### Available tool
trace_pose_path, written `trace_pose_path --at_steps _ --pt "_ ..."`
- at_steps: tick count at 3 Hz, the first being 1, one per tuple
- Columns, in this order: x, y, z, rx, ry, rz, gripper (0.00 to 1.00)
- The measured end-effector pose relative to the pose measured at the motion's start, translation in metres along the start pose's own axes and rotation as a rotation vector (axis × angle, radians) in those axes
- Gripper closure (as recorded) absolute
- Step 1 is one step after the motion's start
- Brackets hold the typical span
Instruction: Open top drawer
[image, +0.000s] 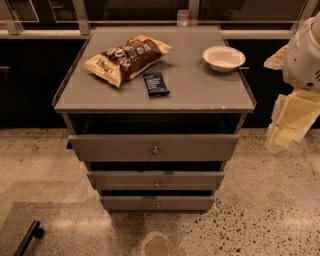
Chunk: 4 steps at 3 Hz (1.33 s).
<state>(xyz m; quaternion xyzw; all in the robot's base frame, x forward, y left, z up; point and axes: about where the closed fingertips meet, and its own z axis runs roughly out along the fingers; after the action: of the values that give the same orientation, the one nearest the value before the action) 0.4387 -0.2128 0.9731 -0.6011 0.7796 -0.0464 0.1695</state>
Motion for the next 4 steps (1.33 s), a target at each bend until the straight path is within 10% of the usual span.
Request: trace_pose_path --at_steps 1,3,4 --pt "0.008 0.012 0.025 0.000 -0.055 0.011 0.00" --pt "0.011 0.032 0.146 -0.063 -0.400 0.154 0.00" --pt "0.005 0.012 0.150 -0.003 -0.444 0.188 0.19"
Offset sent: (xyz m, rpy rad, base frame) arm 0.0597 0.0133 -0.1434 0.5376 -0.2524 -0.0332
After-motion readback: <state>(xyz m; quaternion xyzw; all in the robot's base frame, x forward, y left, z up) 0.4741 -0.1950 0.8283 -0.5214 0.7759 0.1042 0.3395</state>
